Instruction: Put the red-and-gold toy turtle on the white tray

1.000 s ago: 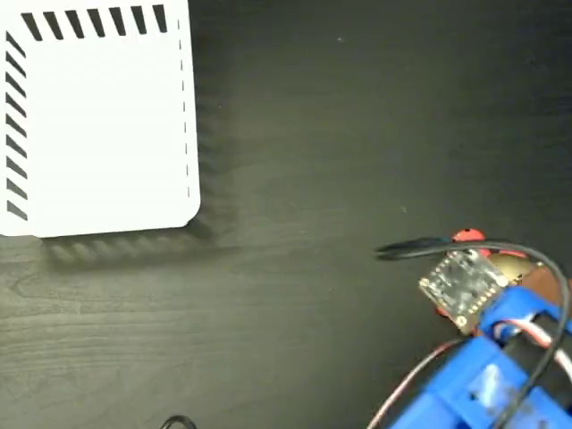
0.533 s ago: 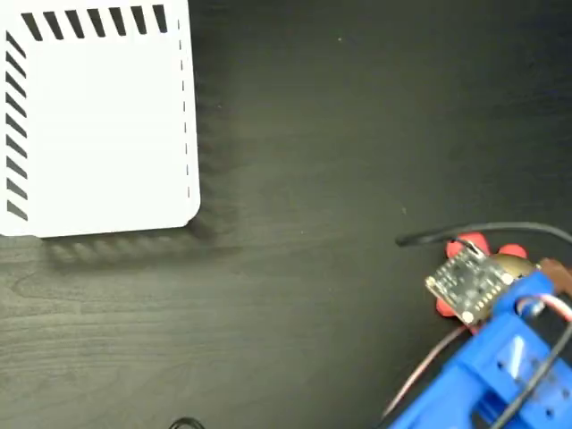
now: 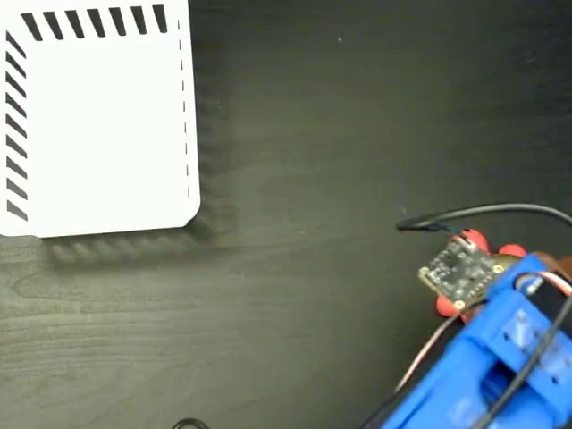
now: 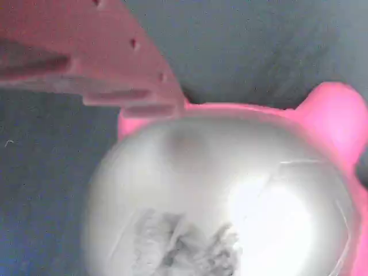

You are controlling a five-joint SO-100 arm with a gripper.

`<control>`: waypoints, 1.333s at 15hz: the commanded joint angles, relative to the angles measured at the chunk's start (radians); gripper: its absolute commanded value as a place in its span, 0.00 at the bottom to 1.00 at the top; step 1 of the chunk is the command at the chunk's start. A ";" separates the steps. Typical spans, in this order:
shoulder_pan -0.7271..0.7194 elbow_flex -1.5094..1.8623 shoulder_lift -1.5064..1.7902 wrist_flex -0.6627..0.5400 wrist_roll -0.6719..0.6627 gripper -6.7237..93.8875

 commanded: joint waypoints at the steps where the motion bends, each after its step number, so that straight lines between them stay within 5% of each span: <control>1: 0.002 0.009 0.008 -0.018 0.008 0.60; 20: -0.018 0.063 -0.170 -0.212 0.025 0.65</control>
